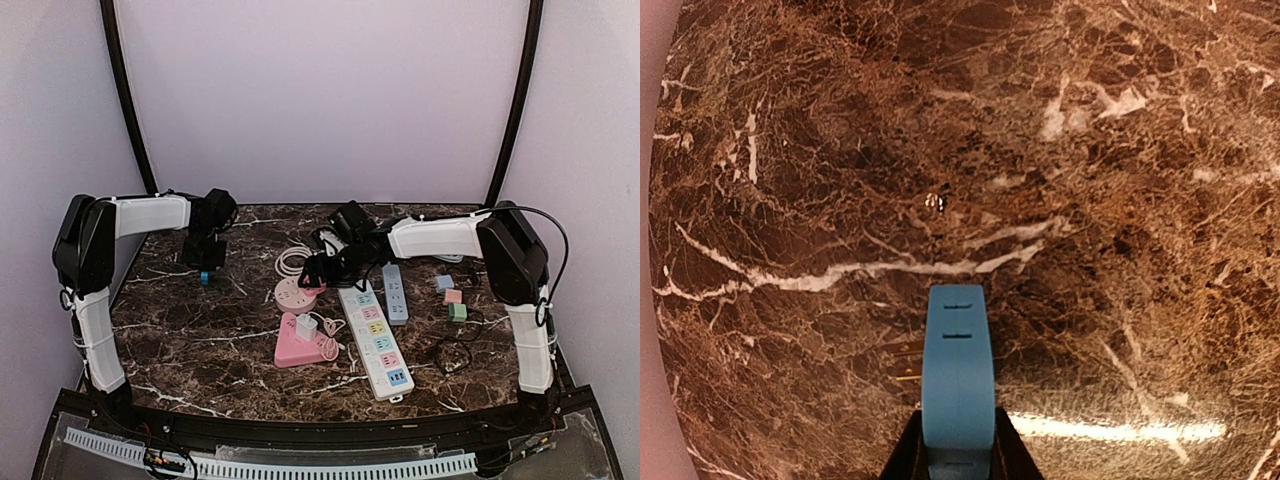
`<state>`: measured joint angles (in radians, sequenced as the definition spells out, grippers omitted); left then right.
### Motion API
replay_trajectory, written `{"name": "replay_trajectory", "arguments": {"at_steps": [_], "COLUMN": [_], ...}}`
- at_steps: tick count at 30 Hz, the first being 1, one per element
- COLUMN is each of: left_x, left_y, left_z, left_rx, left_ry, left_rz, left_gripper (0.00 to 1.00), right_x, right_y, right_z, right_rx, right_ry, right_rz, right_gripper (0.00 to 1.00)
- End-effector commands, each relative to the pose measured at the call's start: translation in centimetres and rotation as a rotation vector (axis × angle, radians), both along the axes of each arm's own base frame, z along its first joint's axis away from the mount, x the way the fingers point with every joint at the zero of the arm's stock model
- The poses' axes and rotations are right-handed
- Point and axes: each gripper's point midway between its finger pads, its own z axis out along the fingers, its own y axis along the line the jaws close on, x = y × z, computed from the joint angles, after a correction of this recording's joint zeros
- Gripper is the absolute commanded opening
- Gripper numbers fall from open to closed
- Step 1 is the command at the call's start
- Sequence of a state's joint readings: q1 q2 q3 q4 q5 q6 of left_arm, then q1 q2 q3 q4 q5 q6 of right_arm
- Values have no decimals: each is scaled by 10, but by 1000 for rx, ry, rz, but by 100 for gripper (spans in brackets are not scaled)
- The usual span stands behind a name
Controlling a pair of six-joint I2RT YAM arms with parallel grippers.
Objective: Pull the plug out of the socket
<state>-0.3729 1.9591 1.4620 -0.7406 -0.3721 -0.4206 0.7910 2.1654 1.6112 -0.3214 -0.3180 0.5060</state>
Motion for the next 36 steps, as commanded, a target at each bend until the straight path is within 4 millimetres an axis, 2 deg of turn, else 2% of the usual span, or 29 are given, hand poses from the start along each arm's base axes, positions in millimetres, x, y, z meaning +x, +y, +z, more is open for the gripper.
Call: {"name": "replay_trajectory", "arguments": {"at_steps": [1, 8, 13, 19, 27, 28, 29, 30, 31, 32, 33, 36], "left_x": [-4, -2, 0, 3, 1, -5, -3, -12, -9, -19, -19, -31], "left_y": [5, -4, -7, -22, -58, -66, -72, -82, -90, -100, -112, -127], "left_z": [2, -4, -4, 2, 20, 17, 23, 19, 26, 22, 29, 23], "left_rx": [22, -20, -36, -119, -327, -380, -421, -489, -536, -606, -683, -803], "left_ry": [34, 42, 42, 33, 10, 33, 12, 41, 13, 46, 34, 65], "left_rz": [-5, -15, -19, -36, -98, -109, -121, -129, -144, -148, -161, -166], "left_gripper": [16, 32, 36, 40, 46, 46, 46, 46, 46, 46, 45, 45], "right_x": [3, 3, 3, 4, 4, 5, 4, 5, 5, 6, 6, 7], "right_y": [-1, -2, -4, -5, -6, -6, -6, -6, -7, -8, -8, -9], "right_z": [20, 20, 18, 18, 15, 14, 14, 14, 14, 13, 12, 8], "right_rx": [41, 45, 41, 50, 84, 85, 91, 98, 103, 111, 117, 150], "right_ry": [-31, -29, -26, -21, 8, 12, 15, 19, 24, 29, 38, 61], "right_rz": [3, -2, -5, -4, -4, -7, -8, -8, -11, -17, -20, -26], "right_gripper": [76, 76, 76, 76, 76, 76, 76, 75, 75, 75, 73, 70]}}
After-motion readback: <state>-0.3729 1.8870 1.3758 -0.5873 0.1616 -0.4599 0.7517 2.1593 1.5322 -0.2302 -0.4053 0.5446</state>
